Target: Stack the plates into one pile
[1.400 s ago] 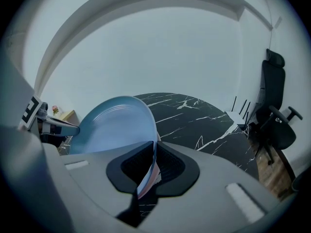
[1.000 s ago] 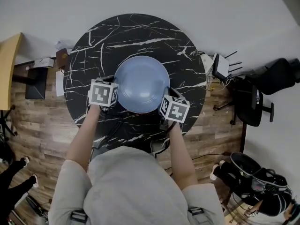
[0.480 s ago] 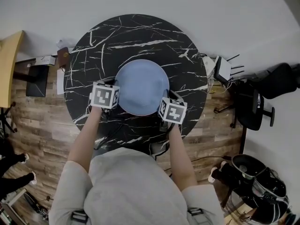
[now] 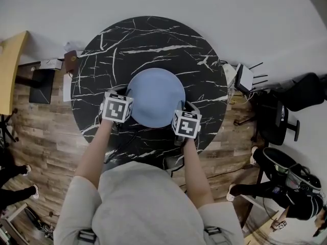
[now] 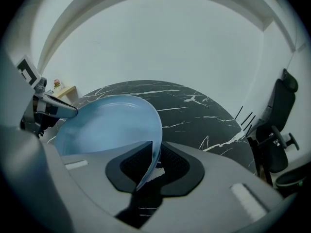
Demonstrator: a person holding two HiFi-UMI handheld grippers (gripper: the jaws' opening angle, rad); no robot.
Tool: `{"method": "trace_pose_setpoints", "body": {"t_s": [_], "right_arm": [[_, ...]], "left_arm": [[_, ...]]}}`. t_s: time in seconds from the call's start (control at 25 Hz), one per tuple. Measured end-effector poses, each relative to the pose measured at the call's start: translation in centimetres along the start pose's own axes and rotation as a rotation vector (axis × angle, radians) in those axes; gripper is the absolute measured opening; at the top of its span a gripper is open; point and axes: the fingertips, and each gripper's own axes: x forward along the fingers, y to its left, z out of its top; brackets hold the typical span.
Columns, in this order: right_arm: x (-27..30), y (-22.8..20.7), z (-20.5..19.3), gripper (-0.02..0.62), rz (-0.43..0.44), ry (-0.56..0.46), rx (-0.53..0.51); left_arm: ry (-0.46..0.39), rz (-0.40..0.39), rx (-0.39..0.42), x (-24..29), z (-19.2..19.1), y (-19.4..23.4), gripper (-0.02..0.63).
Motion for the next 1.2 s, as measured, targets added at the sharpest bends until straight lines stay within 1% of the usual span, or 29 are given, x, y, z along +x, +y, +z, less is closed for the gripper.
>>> {"method": "trace_pose_setpoints", "body": {"t_s": [0.12, 0.28, 0.4, 0.44, 0.48, 0.52, 0.6, 0.76, 0.92, 1.2], "right_arm": [[-0.4, -0.1, 0.7, 0.038, -0.012, -0.040, 0.007], [-2.0, -0.1, 2.5, 0.037, -0.046, -0.155, 0.026], [-3.5, 0.7, 3.6, 0.033, -0.010, -0.223, 0.076], [-4.1, 1.0, 3.9, 0.025, 0.004, -0.241, 0.089], [-4.6, 1.3, 4.1, 0.003, 0.013, -0.260, 0.098], [-5.2, 1.5, 4.4, 0.003, 0.018, -0.279, 0.104], [-6.4, 2.0, 4.9, 0.003, 0.022, -0.314, 0.115], [-9.2, 2.9, 5.9, 0.003, 0.013, -0.385, 0.130], [-12.4, 4.0, 6.6, 0.003, 0.002, -0.456, 0.147], [-18.1, 5.5, 7.0, 0.003, -0.046, -0.556, 0.165]], "left_arm": [[-0.026, -0.002, -0.005, -0.5, 0.3, 0.0, 0.132], [-0.083, 0.006, 0.019, -1.7, 1.2, 0.1, 0.130], [-0.150, 0.002, 0.035, -3.1, 2.3, -0.1, 0.114], [-0.174, -0.001, 0.038, -3.7, 2.7, -0.2, 0.100], [-0.199, -0.004, 0.041, -4.3, 3.1, -0.2, 0.080], [-0.223, -0.007, 0.043, -4.8, 3.5, -0.3, 0.062], [-0.266, -0.021, 0.048, -6.0, 4.2, -0.6, 0.058], [-0.350, -0.050, 0.065, -8.5, 5.5, -1.1, 0.058], [-0.439, -0.077, 0.101, -11.7, 7.0, -1.7, 0.058], [-0.590, -0.124, 0.164, -17.4, 8.6, -2.6, 0.058]]}}
